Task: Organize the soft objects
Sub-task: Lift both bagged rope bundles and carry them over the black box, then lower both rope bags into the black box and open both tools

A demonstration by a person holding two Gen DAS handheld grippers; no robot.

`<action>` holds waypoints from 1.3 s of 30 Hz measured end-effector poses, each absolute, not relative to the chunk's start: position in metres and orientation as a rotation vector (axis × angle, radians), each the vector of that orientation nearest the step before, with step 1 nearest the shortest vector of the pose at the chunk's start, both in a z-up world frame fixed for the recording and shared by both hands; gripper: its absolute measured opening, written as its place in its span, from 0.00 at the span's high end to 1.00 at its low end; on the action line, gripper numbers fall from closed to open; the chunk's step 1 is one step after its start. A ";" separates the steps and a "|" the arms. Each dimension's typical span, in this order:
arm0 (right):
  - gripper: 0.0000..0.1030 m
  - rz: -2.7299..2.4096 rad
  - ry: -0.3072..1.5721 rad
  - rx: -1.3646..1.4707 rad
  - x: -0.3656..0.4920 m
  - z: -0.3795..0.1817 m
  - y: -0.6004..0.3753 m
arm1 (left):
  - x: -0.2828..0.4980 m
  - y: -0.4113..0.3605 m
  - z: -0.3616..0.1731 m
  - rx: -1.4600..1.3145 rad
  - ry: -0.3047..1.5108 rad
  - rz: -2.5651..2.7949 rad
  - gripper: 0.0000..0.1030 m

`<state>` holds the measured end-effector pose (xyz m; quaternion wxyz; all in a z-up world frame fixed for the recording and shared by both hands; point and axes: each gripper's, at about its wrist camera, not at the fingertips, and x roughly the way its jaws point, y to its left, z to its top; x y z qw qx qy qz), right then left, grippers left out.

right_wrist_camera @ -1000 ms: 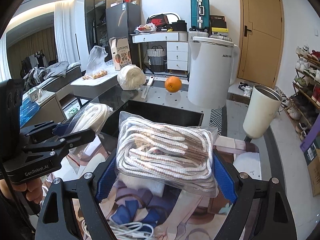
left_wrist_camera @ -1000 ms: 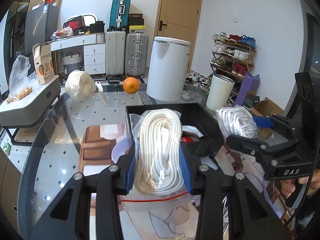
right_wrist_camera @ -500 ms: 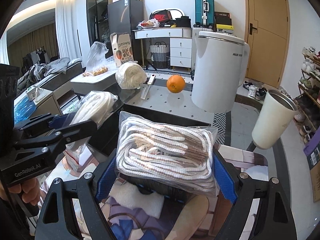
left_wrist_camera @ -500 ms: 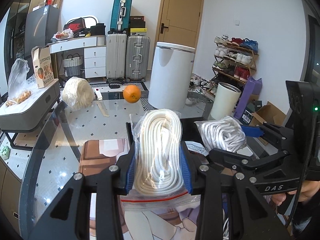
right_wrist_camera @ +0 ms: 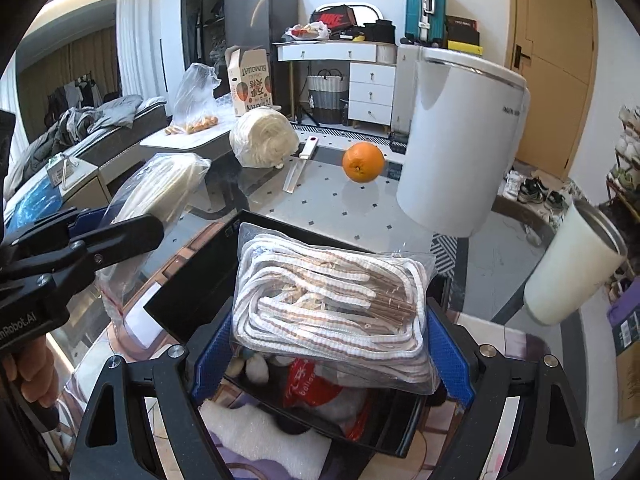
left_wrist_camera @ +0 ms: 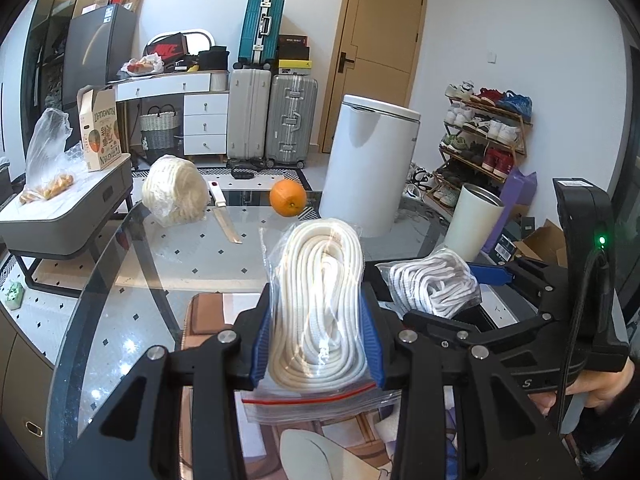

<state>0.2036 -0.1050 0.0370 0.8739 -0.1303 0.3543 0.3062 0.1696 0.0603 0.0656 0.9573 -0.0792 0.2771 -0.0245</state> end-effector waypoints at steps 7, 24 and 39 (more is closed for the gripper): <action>0.15 0.670 0.723 -0.293 0.196 0.047 -0.095 | 0.171 0.068 0.067 -0.172 0.555 -0.048 0.64; 0.12 0.613 0.961 -0.331 0.234 0.013 -0.076 | 0.184 0.065 0.061 -0.168 0.585 -0.083 0.63; 0.02 0.584 0.792 -0.297 0.208 0.045 -0.125 | 0.209 0.035 0.047 -0.125 0.685 -0.134 0.63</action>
